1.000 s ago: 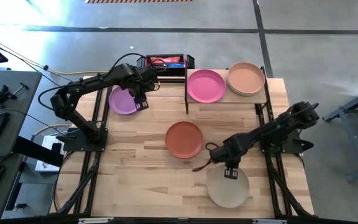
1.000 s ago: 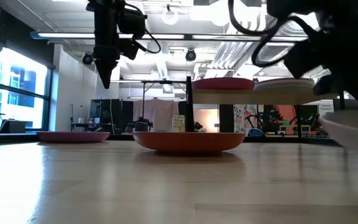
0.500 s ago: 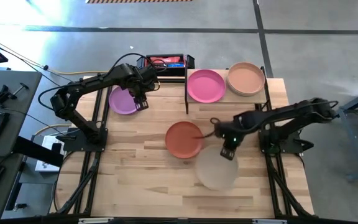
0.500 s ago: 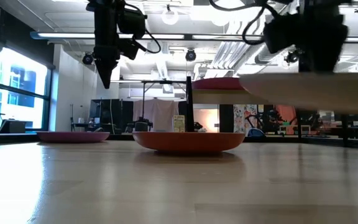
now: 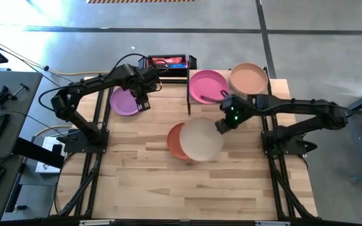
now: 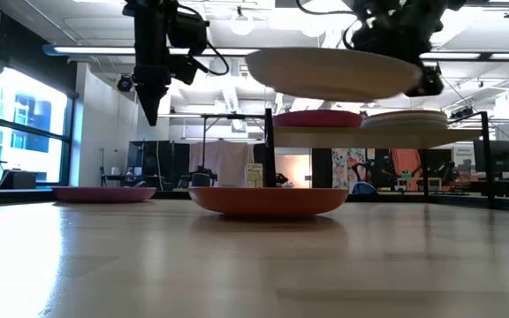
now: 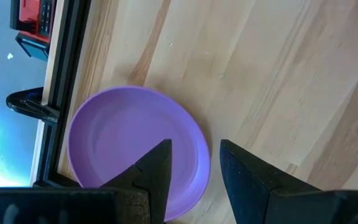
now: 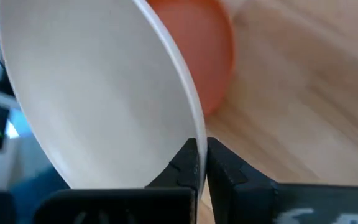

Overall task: Place and stack plates onto a shelf
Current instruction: Stack the gray plate on top of the pink plate on the shelf

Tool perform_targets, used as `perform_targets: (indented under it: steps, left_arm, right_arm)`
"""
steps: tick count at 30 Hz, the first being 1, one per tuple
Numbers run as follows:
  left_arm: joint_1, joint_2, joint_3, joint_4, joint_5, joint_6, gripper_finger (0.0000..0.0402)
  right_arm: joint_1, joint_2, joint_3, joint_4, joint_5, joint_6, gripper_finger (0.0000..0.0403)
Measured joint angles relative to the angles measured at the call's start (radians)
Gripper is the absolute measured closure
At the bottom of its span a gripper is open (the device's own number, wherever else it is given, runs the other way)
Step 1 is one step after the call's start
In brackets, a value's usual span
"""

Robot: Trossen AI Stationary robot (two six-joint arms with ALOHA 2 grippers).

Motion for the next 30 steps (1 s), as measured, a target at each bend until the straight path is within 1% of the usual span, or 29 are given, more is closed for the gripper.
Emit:
perform_targets:
  steps: [4,9,11,16,20,25,30]
  left_arm:
    - [0.000,0.000,0.000,0.000,0.000,0.000,0.0275]
    - [0.000,0.000,0.000,0.000,0.000,0.000,0.0275]
    - [0.000,0.000,0.000,0.000,0.000,0.000,0.0275]
    - [0.000,0.000,0.000,0.000,0.000,0.000,0.0275]
    - [0.000,0.000,0.000,0.000,0.000,0.000,0.0275]
    - [0.000,0.000,0.000,0.000,0.000,0.000,0.0275]
    - [0.000,0.000,0.000,0.003,0.000,0.000,0.0275]
  right_arm:
    - [-0.081,-0.003,0.037,0.002,0.020,-0.007,0.0403]
    - [-0.200,-0.003,0.137,-0.010,0.129,-0.089,0.0403]
    - [-0.252,-0.003,0.178,-0.008,0.151,-0.117,0.0403]
    - [-0.376,-0.004,0.246,-0.008,0.176,-0.179,0.0403]
    - [-0.462,-0.004,0.262,-0.006,0.187,-0.214,0.0403]
    - [-0.545,-0.003,0.262,-0.006,0.187,-0.211,0.0403]
    - [-0.598,-0.002,0.262,-0.006,0.168,-0.134,0.0403]
